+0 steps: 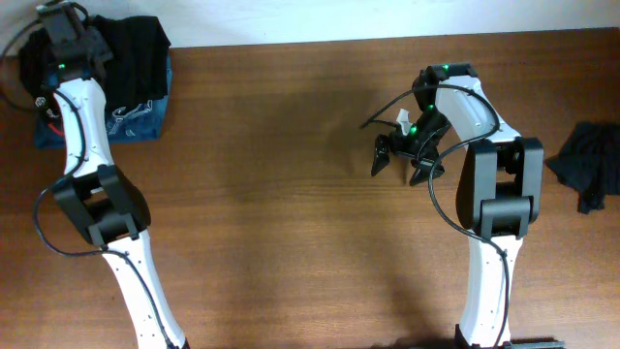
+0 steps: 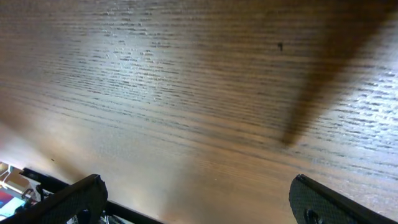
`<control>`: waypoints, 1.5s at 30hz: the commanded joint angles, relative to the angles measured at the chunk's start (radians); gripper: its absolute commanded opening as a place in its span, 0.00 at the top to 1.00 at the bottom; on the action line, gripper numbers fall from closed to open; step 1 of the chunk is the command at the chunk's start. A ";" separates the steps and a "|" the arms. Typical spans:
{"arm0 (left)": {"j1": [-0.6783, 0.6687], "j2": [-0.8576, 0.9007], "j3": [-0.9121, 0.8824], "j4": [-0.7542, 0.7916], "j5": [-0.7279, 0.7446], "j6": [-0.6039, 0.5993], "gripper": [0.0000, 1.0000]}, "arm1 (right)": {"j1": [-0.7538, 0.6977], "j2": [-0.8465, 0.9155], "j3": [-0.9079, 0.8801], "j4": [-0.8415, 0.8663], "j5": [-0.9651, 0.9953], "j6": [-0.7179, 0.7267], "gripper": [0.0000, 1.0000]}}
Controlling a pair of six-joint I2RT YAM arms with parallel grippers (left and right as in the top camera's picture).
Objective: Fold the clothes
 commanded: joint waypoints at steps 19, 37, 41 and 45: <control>-0.068 -0.064 0.071 -0.097 0.060 -0.002 0.01 | 0.005 0.009 -0.005 -0.034 0.010 -0.018 0.01; -0.068 -0.665 0.071 -0.351 0.060 -0.002 0.01 | 0.003 -0.006 -0.005 -0.035 0.085 -0.017 0.01; -0.068 -0.737 0.071 -0.410 0.060 -0.002 0.01 | 0.003 -0.084 -0.003 -0.062 0.102 -0.017 0.01; -0.068 -0.760 0.071 -0.441 0.060 -0.002 0.01 | 0.004 -0.240 -0.003 -0.094 0.168 -0.006 0.01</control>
